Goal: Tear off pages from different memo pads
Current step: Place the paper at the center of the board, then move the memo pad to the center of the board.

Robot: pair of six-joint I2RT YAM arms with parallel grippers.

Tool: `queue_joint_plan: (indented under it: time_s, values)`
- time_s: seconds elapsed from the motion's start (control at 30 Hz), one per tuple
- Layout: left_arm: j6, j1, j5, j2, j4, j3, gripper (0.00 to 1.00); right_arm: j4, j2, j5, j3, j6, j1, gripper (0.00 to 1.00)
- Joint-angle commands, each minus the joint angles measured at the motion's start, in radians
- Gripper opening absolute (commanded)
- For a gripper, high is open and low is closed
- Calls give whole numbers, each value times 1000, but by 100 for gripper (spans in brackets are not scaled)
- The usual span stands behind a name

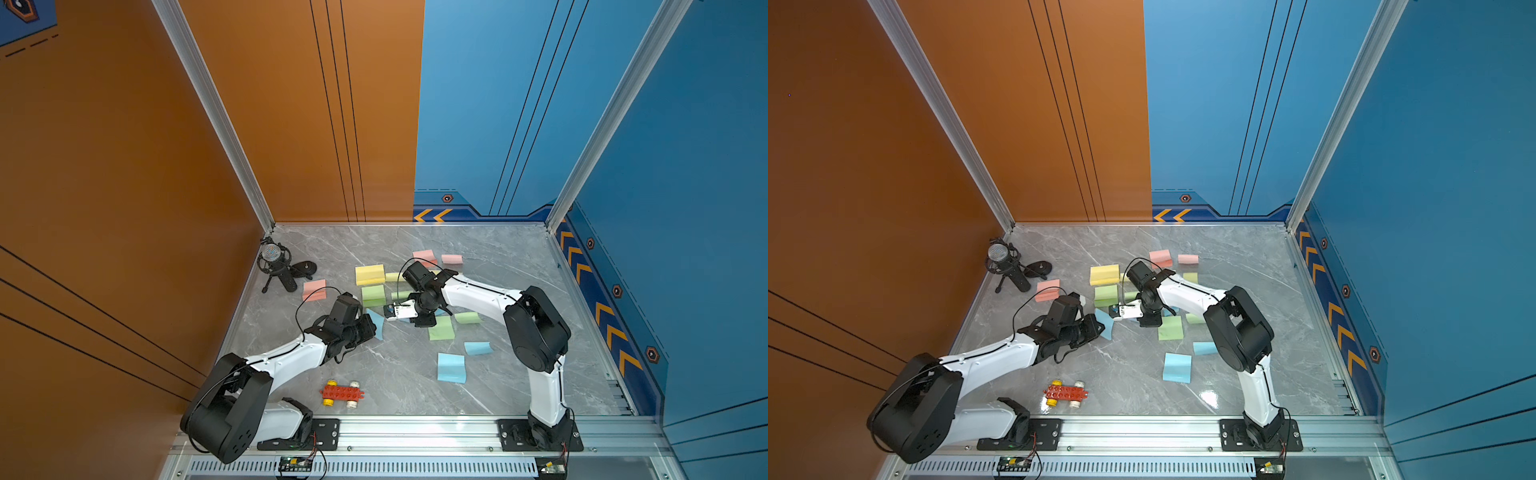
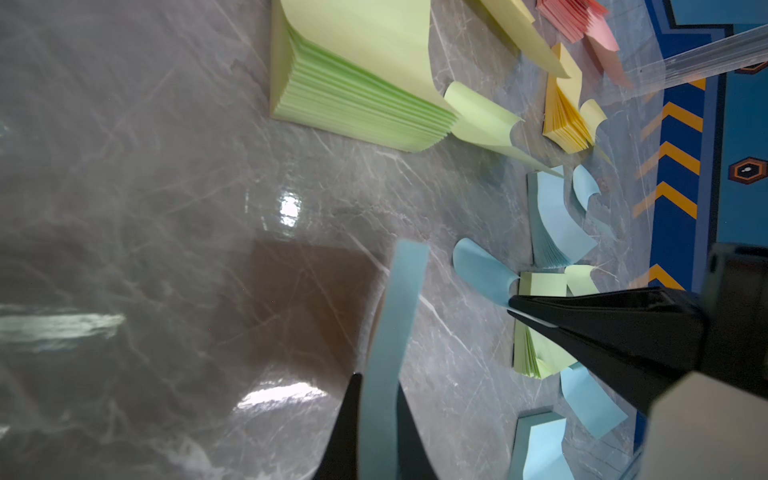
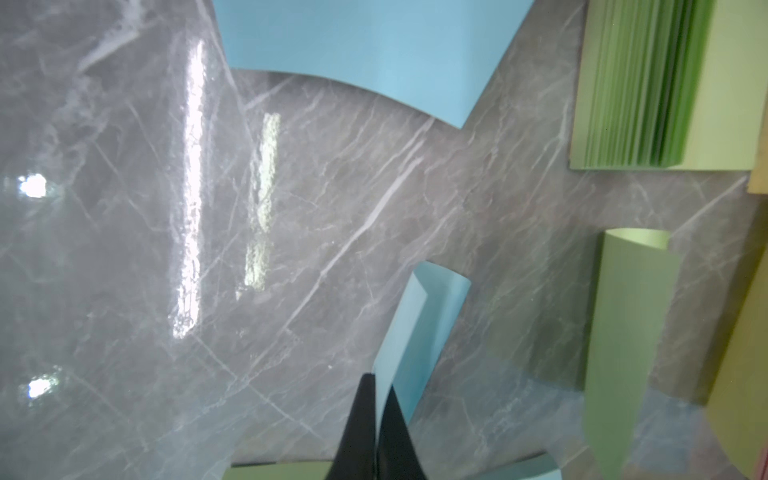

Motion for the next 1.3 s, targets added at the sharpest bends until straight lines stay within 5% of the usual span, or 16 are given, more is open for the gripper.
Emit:
queue_joint_plan:
  time_s: [0.0, 0.23, 0.4, 0.53, 0.63, 0.67, 0.7, 0.8, 0.9, 1.1, 1.27]
  values:
    - [-9, 4, 26, 33, 32, 39, 0, -67, -37, -34, -18, 24, 14, 29]
    - [-2, -2, 48, 168, 64, 62, 0, -124, -105, -48, -66, 75, 27, 31]
    - [25, -2, 14, 151, 60, 46, 43, -122, -237, -60, -117, 166, 32, 42]
    - [76, -6, -10, 109, -72, 76, 75, -60, -372, 50, -124, 356, 25, 50]
    - [150, -4, -132, -18, -244, 105, 84, 13, -499, 136, -138, 497, 20, 61]
    - [167, 3, -174, -66, -322, 117, 85, 39, -540, 157, -147, 529, 22, 70]
    - [193, 10, -229, -118, -389, 140, 88, 75, -587, 185, -168, 568, 23, 98]
    - [259, 41, -371, -228, -494, 212, 100, 181, -715, 237, -237, 664, 24, 100]
    - [288, 139, -437, -183, -495, 283, 99, 307, -816, 288, -327, 778, 16, 100]
    - [372, 324, -434, 204, -486, 554, 98, 435, -913, 284, -466, 1044, -61, 100]
    - [488, 380, -420, 376, -489, 703, 98, 445, -951, 234, -542, 1064, -83, 100]
